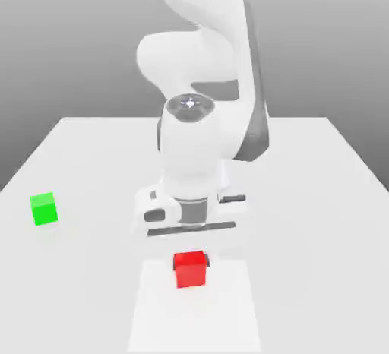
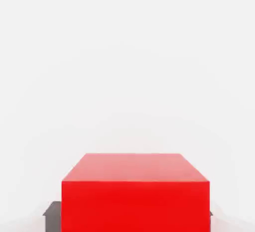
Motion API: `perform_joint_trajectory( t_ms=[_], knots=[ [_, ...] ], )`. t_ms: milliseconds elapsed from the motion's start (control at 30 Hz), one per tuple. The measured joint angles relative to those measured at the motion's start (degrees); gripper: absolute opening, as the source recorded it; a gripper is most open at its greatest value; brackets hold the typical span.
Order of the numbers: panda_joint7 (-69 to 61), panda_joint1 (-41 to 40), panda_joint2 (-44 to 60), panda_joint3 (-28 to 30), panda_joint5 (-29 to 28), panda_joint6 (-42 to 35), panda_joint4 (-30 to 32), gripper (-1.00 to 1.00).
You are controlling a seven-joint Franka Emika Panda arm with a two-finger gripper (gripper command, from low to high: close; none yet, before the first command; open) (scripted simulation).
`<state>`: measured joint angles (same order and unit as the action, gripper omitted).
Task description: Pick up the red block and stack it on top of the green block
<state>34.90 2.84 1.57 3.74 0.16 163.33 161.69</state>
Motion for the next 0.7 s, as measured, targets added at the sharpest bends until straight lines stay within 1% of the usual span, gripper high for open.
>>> perform_joint_trajectory(
  t_ms=[67, 167, 400, 700],
  knots=[
    [-0.27, 0.01, -3.06, 1.42, -0.98, -2.59, 0.31, -1.0],
    [-2.54, -5.54, -5.67, 4.63, -3.01, -4.71, 0.11, -1.0],
    [-9.2, -14.74, -9.95, 13.08, -7.49, -8.21, -0.54, -1.0],
    [-18.7, -27.11, -12.67, 25.08, -12.08, -11.0, -0.96, -1.0]
  ],
)
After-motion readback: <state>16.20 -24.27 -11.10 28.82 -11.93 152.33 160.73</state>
